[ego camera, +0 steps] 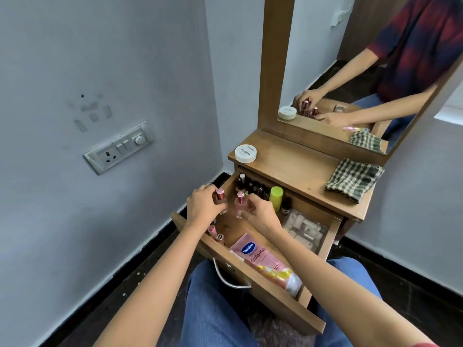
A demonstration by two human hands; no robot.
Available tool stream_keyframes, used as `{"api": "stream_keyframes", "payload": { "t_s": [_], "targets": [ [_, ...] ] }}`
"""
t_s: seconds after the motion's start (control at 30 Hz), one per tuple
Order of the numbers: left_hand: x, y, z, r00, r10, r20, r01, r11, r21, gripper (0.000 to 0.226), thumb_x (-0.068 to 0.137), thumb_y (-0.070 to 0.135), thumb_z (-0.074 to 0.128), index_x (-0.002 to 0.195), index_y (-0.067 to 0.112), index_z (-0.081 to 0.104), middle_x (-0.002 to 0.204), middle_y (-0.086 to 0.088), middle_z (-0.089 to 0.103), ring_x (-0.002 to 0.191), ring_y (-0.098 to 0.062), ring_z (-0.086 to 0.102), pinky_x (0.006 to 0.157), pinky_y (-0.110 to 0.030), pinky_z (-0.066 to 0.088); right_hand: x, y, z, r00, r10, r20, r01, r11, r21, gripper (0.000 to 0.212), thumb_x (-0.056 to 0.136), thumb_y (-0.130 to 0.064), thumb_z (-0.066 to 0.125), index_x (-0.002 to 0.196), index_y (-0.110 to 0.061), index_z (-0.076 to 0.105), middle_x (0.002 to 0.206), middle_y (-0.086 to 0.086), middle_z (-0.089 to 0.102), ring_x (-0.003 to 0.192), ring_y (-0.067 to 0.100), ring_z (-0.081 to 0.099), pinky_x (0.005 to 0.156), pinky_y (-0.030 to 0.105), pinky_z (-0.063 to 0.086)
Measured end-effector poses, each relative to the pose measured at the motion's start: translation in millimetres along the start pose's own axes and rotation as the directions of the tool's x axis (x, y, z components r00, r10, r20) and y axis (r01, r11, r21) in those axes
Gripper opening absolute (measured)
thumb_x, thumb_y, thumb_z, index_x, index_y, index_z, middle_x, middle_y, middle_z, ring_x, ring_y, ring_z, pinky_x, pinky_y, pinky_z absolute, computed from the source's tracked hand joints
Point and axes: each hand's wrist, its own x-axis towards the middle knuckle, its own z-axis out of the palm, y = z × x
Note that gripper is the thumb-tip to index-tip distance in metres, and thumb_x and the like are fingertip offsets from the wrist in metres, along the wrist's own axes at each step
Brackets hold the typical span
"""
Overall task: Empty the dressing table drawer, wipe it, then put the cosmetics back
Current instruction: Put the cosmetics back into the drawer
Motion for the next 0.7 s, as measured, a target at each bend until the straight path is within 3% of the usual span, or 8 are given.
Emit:
{"api": "stream_keyframes", "payload": {
  "t_s": [0.17,0.3,0.43,0.7],
  "targets": [
    [2.7,-1.8,2.3,0.999,-0.028,0.016,0.027,0.999,0.04,0.048,0.074,0.04,0.076,0.113,0.017,0.06,0.112,-0.003,0.059,0.103,-0.023,0.059,0.092,-0.043,0.048,6.1,4.6,10.1,1.0,0.012,0.017,-0.011,1.0,-0.012,0.032,0.085,-0.017,0.071,0.112,-0.01,0.057,0.091,0.005,0.064,0.082,0.022,0.061,0.074,0.036,0.053],
    [3.0,-3.0,5.7,0.999,-0.036,0.01,0.036,0.997,0.067,0.044,0.075,0.039,0.077,0.108,0.014,0.06,0.112,-0.005,0.06,0.103,-0.022,0.059,0.089,-0.037,0.05,14.3,5.6,15.8,1.0,0.008,0.027,-0.008,1.0,-0.007,0.037,0.085,-0.015,0.07,0.119,-0.01,0.057,0.097,0.008,0.066,0.084,0.02,0.059,0.073,0.029,0.047],
    [1.7,-4.2,6.9,0.999,-0.033,0.0,0.033,0.994,0.107,0.048,0.079,0.039,0.074,0.115,0.011,0.058,0.118,-0.008,0.058,0.107,-0.023,0.058,0.089,-0.033,0.047,22.1,3.4,20.8,0.999,0.009,0.054,-0.009,1.0,0.003,0.041,0.085,-0.012,0.069,0.124,-0.01,0.056,0.111,0.012,0.067,0.099,0.026,0.064,0.087,0.036,0.052],
    [-1.3,-3.7,4.9,0.999,-0.039,0.018,0.037,0.993,0.111,0.049,0.082,0.037,0.072,0.12,0.011,0.055,0.123,-0.008,0.055,0.11,-0.022,0.057,0.088,-0.03,0.047,35.8,-5.5,25.2,0.993,0.026,0.116,-0.029,0.999,0.024,0.04,0.089,-0.005,0.062,0.127,-0.012,0.055,0.119,0.01,0.064,0.107,0.026,0.062,0.095,0.037,0.05]
  ]
}}
